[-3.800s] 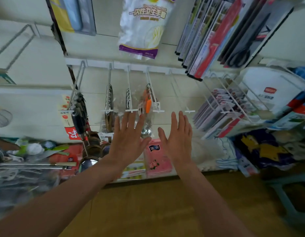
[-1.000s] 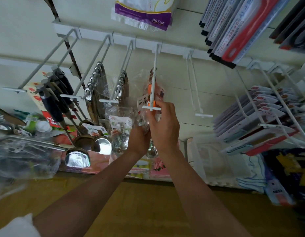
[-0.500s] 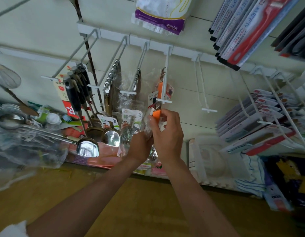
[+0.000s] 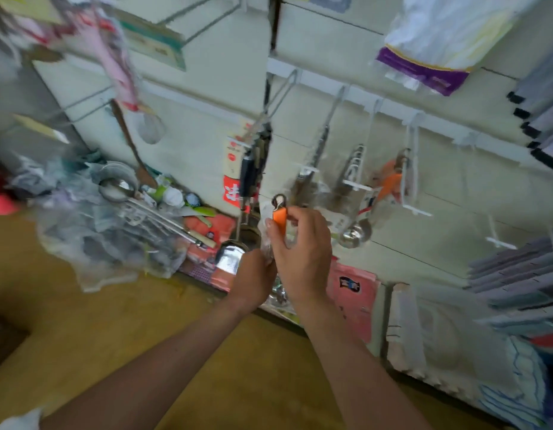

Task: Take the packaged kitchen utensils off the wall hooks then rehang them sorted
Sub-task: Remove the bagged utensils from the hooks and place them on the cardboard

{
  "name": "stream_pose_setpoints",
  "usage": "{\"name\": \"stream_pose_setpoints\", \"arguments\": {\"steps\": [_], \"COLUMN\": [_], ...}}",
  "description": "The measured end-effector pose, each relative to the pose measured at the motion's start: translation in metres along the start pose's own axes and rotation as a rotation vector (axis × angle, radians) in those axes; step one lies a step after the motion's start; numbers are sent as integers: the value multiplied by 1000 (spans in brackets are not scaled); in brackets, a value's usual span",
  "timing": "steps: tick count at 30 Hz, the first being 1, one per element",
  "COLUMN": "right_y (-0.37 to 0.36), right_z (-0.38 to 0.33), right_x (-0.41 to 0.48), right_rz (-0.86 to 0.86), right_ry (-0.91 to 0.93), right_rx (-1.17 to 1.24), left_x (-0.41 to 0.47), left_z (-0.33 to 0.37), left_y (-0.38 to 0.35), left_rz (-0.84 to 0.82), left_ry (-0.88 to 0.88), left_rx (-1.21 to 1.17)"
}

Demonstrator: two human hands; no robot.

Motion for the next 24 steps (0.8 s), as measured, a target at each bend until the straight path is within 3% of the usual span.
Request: {"name": "stream_pose_setpoints", "arguments": {"steps": [3,15,24], "right_y": [-41,-203,-308], "right_z": [-41,-266,-439], "right_x": [6,0,-36], "right_rz": [-47,-195,-248], "right_ry": [42,255,410], "right_rx": [56,331,521], "left_x": [-2,-56,-119], "left_z": [-23,-153,-261], "left_y": [52,296,460], "left_rz": [59,395,620], "left_ry": [-3,303,437], "left_rx": [-69,-45,98]}}
Point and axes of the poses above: each hand's wrist, its own x-axis towards the middle knuckle, its own y-axis out of the back of the hand, z = x × y, the point moved 10 cm from there along x, towards the middle knuckle, and after that the axes turned 9 degrees about y, right-handed, at the moved point
